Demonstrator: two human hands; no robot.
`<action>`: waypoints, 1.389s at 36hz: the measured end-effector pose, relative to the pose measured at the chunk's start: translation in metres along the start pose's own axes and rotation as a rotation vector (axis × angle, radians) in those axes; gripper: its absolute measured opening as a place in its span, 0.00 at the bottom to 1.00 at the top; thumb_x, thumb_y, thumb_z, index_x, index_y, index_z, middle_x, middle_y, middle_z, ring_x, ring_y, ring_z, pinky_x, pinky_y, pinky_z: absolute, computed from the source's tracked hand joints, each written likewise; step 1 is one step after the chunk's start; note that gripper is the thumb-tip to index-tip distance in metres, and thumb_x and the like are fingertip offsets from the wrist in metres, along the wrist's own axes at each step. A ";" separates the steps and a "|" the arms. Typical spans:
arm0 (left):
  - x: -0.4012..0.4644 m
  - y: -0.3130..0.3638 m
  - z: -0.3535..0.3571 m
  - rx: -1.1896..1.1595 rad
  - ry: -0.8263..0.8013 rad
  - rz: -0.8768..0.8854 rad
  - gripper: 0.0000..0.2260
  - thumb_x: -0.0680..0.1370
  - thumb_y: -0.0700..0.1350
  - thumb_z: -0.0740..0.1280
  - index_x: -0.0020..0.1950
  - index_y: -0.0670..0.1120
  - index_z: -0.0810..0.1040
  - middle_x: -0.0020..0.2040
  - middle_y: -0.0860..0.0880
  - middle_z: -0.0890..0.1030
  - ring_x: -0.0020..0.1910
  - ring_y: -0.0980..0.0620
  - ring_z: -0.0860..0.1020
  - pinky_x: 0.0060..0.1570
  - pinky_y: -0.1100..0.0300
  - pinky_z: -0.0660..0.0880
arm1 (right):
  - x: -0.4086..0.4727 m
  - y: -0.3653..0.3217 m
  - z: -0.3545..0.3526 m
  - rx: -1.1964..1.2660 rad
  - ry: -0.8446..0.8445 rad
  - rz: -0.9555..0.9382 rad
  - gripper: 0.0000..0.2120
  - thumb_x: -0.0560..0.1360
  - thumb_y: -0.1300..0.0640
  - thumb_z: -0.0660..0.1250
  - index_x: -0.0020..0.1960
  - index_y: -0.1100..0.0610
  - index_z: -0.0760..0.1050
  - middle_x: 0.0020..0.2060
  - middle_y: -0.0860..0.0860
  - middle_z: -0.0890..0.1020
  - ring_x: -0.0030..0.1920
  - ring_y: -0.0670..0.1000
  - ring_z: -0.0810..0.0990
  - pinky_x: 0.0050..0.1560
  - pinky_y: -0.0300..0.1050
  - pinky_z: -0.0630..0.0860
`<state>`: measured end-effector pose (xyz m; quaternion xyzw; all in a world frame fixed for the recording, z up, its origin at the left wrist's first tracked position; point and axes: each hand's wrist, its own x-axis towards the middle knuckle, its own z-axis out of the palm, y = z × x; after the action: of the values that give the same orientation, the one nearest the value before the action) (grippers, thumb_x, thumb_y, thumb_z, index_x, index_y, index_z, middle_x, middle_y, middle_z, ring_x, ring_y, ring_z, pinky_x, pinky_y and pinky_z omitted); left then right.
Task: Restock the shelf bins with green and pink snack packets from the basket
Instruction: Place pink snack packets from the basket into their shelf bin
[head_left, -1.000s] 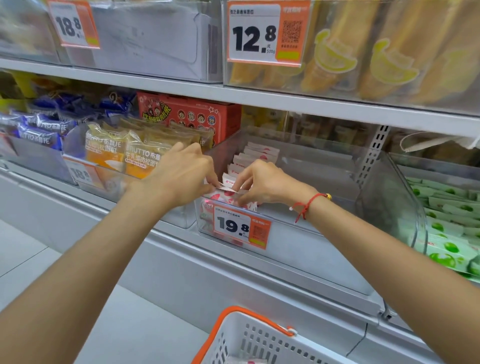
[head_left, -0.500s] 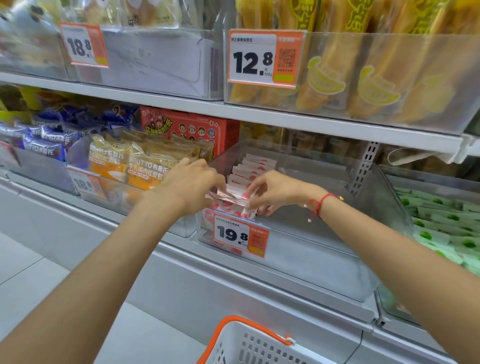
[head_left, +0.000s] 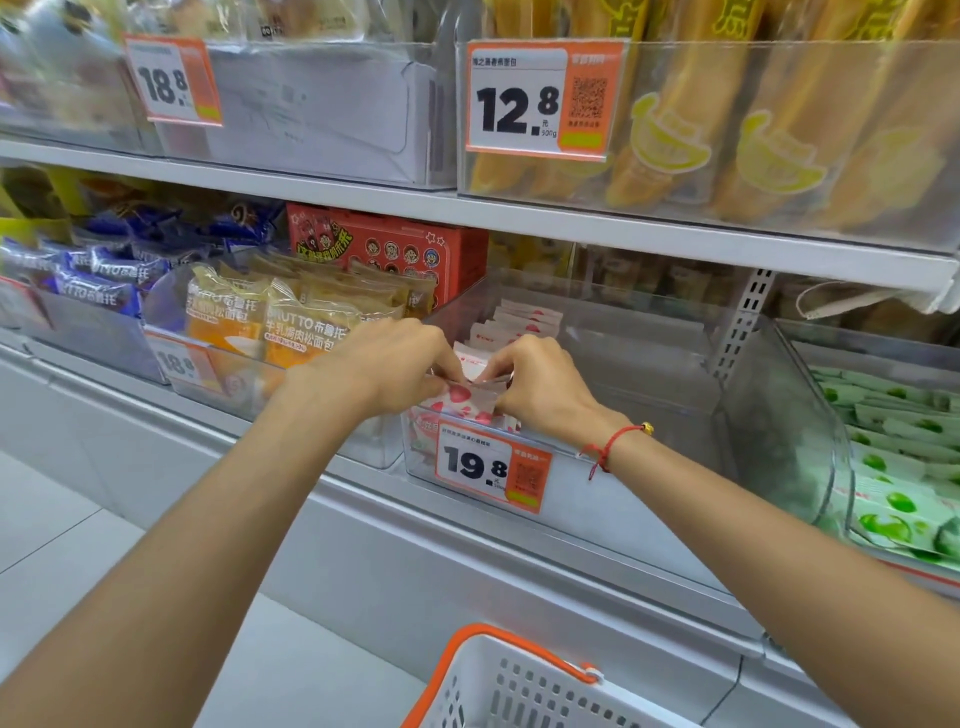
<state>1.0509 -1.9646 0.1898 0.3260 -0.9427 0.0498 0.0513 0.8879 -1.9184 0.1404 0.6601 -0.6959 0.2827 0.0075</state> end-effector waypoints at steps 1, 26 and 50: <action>0.000 0.000 0.000 0.007 -0.022 -0.001 0.11 0.79 0.50 0.64 0.60 0.62 0.79 0.58 0.56 0.80 0.56 0.50 0.77 0.45 0.57 0.72 | 0.000 0.001 0.000 0.003 0.016 -0.010 0.12 0.67 0.64 0.76 0.50 0.59 0.84 0.46 0.54 0.85 0.48 0.52 0.82 0.49 0.48 0.80; 0.015 -0.009 0.029 0.106 -0.003 -0.078 0.14 0.81 0.50 0.58 0.62 0.64 0.76 0.62 0.47 0.76 0.63 0.45 0.71 0.61 0.51 0.68 | 0.031 0.016 0.000 -0.098 -0.698 0.146 0.24 0.84 0.53 0.47 0.77 0.60 0.49 0.77 0.54 0.53 0.76 0.53 0.53 0.73 0.44 0.50; -0.078 0.086 0.036 -0.430 0.386 -0.332 0.06 0.78 0.50 0.64 0.50 0.57 0.80 0.45 0.59 0.82 0.49 0.54 0.80 0.43 0.58 0.73 | -0.131 -0.015 -0.047 0.317 0.086 0.069 0.06 0.75 0.57 0.68 0.44 0.47 0.81 0.39 0.44 0.81 0.37 0.43 0.76 0.40 0.32 0.71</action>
<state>1.0561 -1.8548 0.1393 0.4412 -0.8387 -0.0983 0.3037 0.9019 -1.7790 0.1351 0.6162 -0.6638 0.4168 -0.0766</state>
